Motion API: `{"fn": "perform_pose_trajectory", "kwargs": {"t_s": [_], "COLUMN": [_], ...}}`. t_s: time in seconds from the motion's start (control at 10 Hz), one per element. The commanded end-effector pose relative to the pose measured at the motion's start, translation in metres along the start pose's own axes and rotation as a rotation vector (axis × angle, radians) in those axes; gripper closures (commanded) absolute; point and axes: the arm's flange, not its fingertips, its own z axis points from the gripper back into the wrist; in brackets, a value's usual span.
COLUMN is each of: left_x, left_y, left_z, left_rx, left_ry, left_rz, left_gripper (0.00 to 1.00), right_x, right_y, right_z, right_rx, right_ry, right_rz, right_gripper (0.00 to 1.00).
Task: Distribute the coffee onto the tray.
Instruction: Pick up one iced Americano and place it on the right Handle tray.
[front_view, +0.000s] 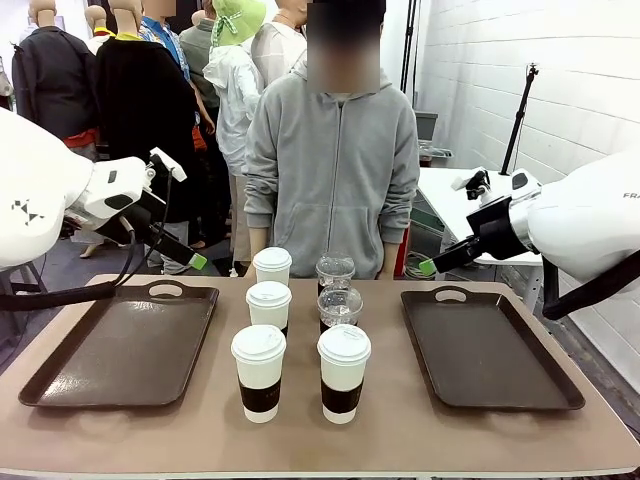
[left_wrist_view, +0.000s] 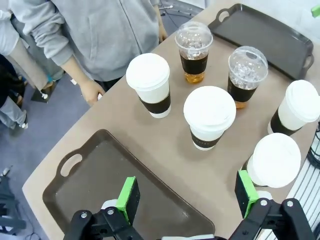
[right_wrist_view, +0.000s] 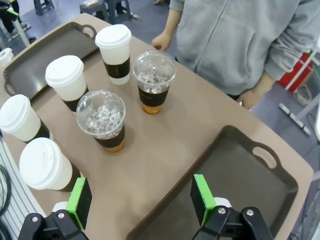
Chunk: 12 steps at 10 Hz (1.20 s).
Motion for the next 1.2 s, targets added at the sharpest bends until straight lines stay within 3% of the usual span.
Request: {"fn": "perform_pose_trajectory", "kwargs": {"t_s": [0.0,0.3,1.1], "left_x": [-0.015,-0.001,-0.001], "left_y": [-0.002,0.001,0.001], "left_z": [-0.001,0.001,0.001], "left_rx": [-0.013,-0.001,-0.001], "left_ry": [-0.022,-0.004,-0.004], "left_rz": [0.012,0.010,0.010], "left_gripper": [0.00,0.00,0.00], "right_x": [-0.018,-0.002,-0.002], "right_y": [0.003,-0.001,-0.001], "right_z": [-0.004,-0.001,-0.001], "right_rx": [0.057,0.020,0.020], "right_ry": [-0.018,0.004,0.004], "right_rz": [0.025,0.011,0.011], "right_gripper": [0.00,0.00,0.00]}}
